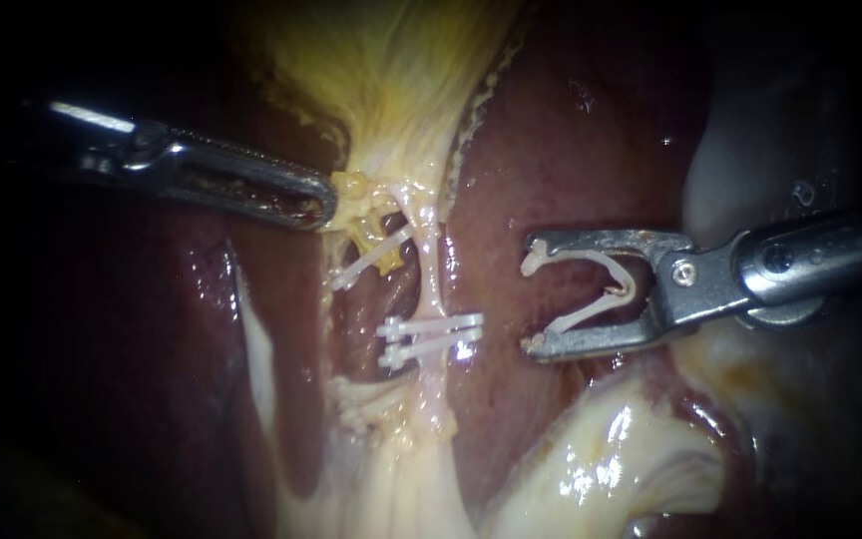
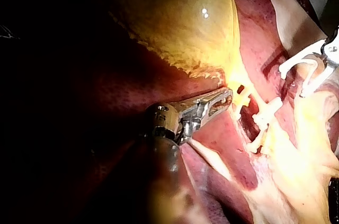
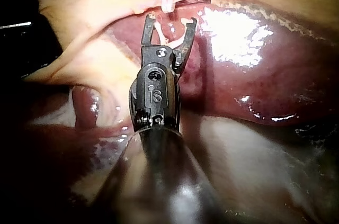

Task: Clipping third clip right tube

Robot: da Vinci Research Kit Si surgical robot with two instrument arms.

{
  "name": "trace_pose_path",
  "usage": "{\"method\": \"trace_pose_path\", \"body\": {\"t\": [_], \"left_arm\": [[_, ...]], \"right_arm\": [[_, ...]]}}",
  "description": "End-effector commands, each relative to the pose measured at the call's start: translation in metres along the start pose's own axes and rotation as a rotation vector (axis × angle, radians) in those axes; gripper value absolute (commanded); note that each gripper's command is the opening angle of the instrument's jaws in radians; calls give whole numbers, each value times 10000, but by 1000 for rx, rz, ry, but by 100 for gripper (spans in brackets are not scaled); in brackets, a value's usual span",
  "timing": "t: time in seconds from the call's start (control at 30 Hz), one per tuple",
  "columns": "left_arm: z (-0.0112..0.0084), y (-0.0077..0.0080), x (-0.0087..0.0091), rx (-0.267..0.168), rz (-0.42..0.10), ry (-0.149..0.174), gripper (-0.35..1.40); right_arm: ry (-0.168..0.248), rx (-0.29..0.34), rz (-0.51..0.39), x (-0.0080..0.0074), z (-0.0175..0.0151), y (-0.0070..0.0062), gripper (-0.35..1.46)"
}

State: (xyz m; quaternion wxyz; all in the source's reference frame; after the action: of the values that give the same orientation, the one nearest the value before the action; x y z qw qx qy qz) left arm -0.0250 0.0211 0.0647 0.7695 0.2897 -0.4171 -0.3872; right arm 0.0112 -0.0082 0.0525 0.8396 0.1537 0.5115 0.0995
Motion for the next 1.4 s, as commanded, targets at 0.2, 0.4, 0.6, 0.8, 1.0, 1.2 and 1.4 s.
{"method": "trace_pose_path", "body": {"t": [0.2,0.4,0.6,0.8,1.0,1.2,1.4], "left_arm": [[-18,-4,-7,12,-4,5,-35],[-62,-6,-33,-23,-21,-15,-35],[-66,-5,-34,-32,-24,-22,-35],[-64,-5,-33,-33,-23,-23,-35],[-64,-5,-32,-34,-23,-23,-35],[-63,-6,-31,-35,-23,-23,-35],[-63,-6,-31,-35,-23,-23,-35]], "right_arm": [[-2,2,-1,1,0,-1,50],[-2,5,-1,1,0,-1,49],[2,18,-6,5,5,-2,49],[-4,50,194,17,28,1,48],[-13,76,352,28,53,7,48],[-11,94,469,29,75,13,48],[-7,159,541,20,92,24,48]]}}
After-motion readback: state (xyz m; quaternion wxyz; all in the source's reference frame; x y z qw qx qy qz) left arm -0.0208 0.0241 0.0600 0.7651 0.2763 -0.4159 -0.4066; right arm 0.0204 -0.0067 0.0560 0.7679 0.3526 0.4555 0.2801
